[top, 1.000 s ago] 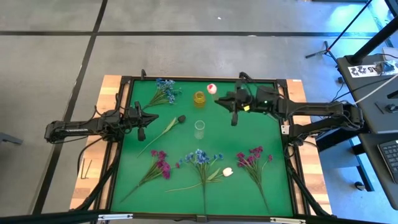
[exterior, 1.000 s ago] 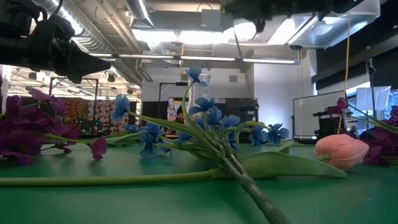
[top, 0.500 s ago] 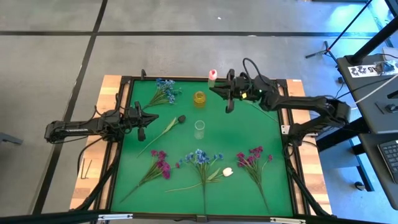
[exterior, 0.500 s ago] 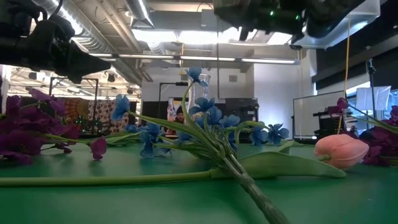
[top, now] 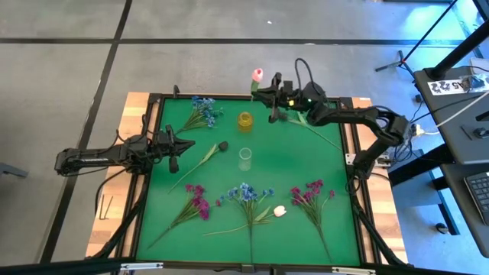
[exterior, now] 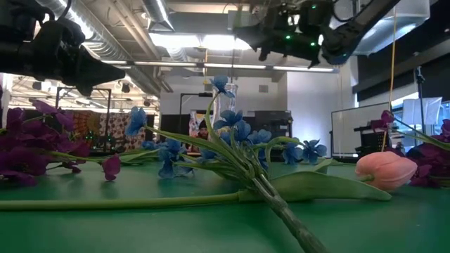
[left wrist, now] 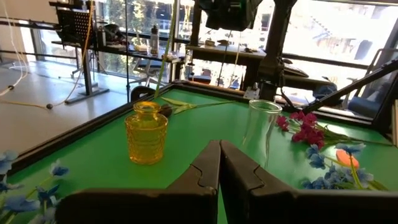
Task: Sort flowers into vase by color
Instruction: Put the top pink tulip into the yellow vase, then put the right violet flowers into the transparent vase
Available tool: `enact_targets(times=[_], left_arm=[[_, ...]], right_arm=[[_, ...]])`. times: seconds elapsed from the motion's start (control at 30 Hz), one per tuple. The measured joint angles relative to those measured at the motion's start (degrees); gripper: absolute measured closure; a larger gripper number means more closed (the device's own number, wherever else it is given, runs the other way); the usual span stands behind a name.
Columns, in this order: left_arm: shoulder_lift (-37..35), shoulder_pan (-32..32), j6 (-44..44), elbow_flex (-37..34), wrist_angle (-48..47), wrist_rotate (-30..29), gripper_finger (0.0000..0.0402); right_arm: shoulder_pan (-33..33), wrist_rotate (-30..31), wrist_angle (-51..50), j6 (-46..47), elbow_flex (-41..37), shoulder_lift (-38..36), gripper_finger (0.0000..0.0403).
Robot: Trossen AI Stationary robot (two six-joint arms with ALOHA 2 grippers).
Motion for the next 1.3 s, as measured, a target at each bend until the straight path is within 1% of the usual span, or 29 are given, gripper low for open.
enact_targets(times=[0.1,0.2,0.43,0.6,0.7,0.8,1.07,1.2,1.3], left_arm=[[0.0,0.0,-0.1,0.0,0.0,0.1,0.0401],[0.0,0.0,-0.2,0.0,0.0,0.2,0.0401],[0.0,0.0,-0.2,0.0,0.0,0.2,0.0401],[0.0,0.0,-0.2,0.0,0.0,0.2,0.0401],[0.0,0.0,-3.2,0.0,0.0,0.2,0.0401],[0.0,0.0,-3.5,0.0,0.0,0.2,0.0401],[0.0,0.0,-4.6,0.0,0.0,0.2,0.0401],[0.0,0.0,-4.6,0.0,0.0,0.2,0.0401],[0.0,0.0,-4.3,0.0,0.0,0.2,0.0401]], right_arm=[[0.0,-0.1,-2.8,-0.4,2.6,2.0,0.0392],[0.0,-0.3,-3.4,-0.9,3.8,3.4,0.0391],[-0.6,0.0,-4.6,-2.1,4.1,6.0,0.0391],[-1.5,0.8,-9.4,-2.1,4.1,6.9,0.039],[-1.5,1.8,-11.1,-2.0,4.1,6.8,0.038],[-1.4,1.2,-12.0,-1.9,4.1,6.6,0.0347],[-1.4,0.6,-19.6,-1.6,4.1,5.9,0.0222],[-1.4,0.7,-23.7,-1.6,4.1,4.6,0.0185],[-1.4,0.7,-26.6,-2.4,4.1,2.8,0.0172]])
